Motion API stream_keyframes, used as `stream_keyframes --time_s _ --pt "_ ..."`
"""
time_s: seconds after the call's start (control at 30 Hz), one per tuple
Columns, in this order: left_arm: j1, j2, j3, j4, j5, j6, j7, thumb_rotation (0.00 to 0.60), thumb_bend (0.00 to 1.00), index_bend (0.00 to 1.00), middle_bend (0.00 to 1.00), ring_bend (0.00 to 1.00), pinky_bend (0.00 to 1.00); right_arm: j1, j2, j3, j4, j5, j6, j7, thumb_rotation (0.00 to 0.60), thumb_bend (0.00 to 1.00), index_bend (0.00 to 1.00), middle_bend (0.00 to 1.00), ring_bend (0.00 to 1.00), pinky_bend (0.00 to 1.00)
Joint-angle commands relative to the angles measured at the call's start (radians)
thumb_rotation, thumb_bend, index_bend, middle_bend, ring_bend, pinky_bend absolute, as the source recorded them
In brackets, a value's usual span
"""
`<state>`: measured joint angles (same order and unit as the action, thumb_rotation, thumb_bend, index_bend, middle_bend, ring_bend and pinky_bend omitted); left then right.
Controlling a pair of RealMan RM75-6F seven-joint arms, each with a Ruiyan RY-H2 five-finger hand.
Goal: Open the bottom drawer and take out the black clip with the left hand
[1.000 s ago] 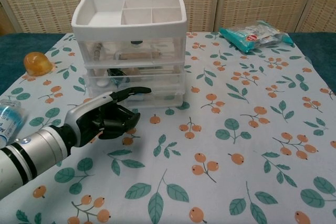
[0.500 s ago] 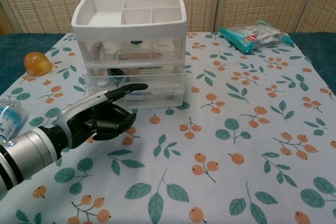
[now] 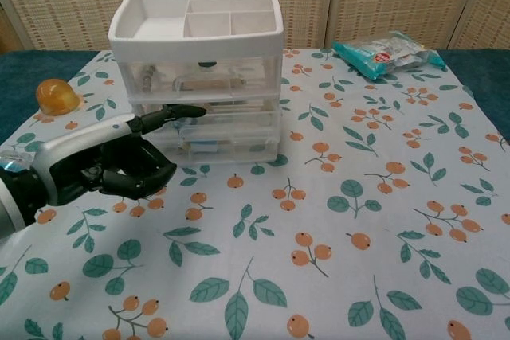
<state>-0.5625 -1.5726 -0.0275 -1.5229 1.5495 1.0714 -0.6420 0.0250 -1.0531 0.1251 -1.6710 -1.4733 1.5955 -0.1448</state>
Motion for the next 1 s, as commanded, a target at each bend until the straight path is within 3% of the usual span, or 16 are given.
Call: stream_keyframes --time_s 0.03,0.37,1.0 --pt "-0.013 0.061 -0.007 -0.050 -0.023 -0.024 0.072 0.600 0.56 0.06 0.87 0.98 1.00 -0.001 -0.002 -0.001 0.003 -0.001 0.001 0.004 0.600 0.24 0.00 0.13 0.05 0.00" --pt "-0.041 0.124 -0.046 -0.125 -0.157 -0.105 0.280 0.600 0.56 0.07 0.88 1.00 1.00 -0.007 -0.005 -0.003 0.016 -0.001 0.007 0.018 0.600 0.24 0.00 0.13 0.05 0.00" --pt "-0.082 0.113 -0.101 -0.114 -0.293 -0.169 0.409 0.600 0.56 0.09 0.89 1.00 1.00 -0.010 -0.006 0.001 0.042 0.012 0.003 0.048 0.600 0.24 0.00 0.13 0.05 0.00"
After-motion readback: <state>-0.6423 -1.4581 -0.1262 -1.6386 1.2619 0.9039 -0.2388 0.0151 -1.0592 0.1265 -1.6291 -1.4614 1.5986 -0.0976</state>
